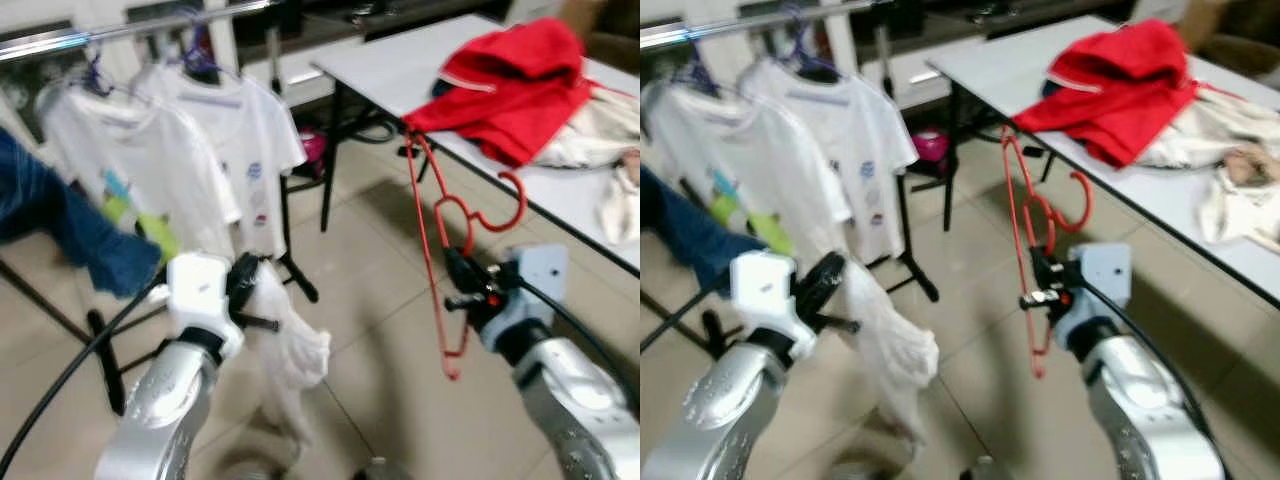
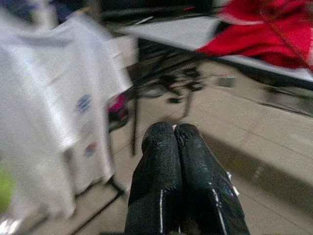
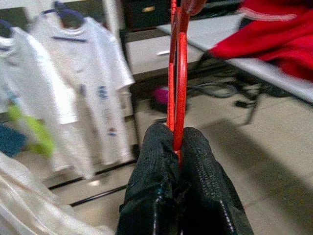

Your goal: Hang hanger

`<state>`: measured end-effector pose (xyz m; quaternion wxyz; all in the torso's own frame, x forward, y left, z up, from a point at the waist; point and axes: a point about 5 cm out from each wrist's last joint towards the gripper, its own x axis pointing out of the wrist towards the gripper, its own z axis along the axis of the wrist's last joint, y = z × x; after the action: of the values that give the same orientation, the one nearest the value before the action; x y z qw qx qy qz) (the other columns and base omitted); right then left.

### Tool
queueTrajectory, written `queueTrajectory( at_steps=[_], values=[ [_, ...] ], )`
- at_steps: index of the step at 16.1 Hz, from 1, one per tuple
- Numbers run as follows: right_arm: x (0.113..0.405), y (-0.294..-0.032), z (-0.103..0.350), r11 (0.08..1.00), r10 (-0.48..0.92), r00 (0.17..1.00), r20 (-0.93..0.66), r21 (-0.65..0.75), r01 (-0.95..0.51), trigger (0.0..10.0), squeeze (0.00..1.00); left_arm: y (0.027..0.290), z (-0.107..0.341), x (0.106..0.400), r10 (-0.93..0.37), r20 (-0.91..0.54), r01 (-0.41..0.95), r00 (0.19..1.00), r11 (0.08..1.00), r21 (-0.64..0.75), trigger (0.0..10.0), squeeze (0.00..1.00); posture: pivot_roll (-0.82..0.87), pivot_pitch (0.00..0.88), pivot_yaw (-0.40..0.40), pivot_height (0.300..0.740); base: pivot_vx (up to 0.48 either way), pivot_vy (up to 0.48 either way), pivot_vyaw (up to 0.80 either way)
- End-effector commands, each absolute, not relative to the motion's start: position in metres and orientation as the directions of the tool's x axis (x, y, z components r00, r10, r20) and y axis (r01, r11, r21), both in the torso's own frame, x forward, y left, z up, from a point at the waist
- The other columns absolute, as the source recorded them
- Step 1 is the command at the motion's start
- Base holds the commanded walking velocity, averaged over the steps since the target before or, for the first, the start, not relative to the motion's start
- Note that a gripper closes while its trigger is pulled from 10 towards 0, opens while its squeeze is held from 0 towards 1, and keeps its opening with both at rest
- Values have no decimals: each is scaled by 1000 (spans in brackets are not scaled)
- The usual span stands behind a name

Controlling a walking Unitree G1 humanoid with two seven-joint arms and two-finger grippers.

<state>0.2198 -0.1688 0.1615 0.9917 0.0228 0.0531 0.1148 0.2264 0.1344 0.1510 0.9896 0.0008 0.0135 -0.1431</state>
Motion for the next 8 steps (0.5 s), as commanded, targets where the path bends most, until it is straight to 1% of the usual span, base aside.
queueTrajectory(
  at_steps=[1,3,4,5,6,7,8],
  values=[
    [217,-172,169,977,211,975,-74,45,-209,10000,0,136,146,226,-284,-56,286,957,958,23,10000,0,-127,116,-7,740,0,0,-800],
    [218,-171,161,975,220,969,-117,51,-215,10000,0,144,149,225,-238,-55,239,970,971,6,10000,0,-129,95,3,740,0,0,-800],
    [219,-169,155,975,220,965,-145,56,-214,10000,0,149,151,225,-213,-44,212,976,977,-16,10000,0,-142,41,-15,740,0,0,-800],
    [230,-166,150,979,199,971,-129,63,-192,10000,0,152,146,229,-216,-25,213,976,975,-67,10000,0,-164,52,-19,740,0,0,-800],
    [233,-166,153,981,192,974,-117,13,-191,10000,0,156,142,229,-188,-51,184,981,980,-75,10000,0,-158,41,11,740,0,0,-800],
    [235,-165,160,975,219,971,-98,45,-215,10000,0,155,142,232,-182,-69,179,981,983,-44,10000,0,-138,49,5,740,0,0,-800],
    [237,-166,159,976,215,972,-96,48,-211,10000,0,154,142,234,-180,-91,178,980,984,-22,10000,0,-127,30,-13,740,0,0,-800]
  ],
)
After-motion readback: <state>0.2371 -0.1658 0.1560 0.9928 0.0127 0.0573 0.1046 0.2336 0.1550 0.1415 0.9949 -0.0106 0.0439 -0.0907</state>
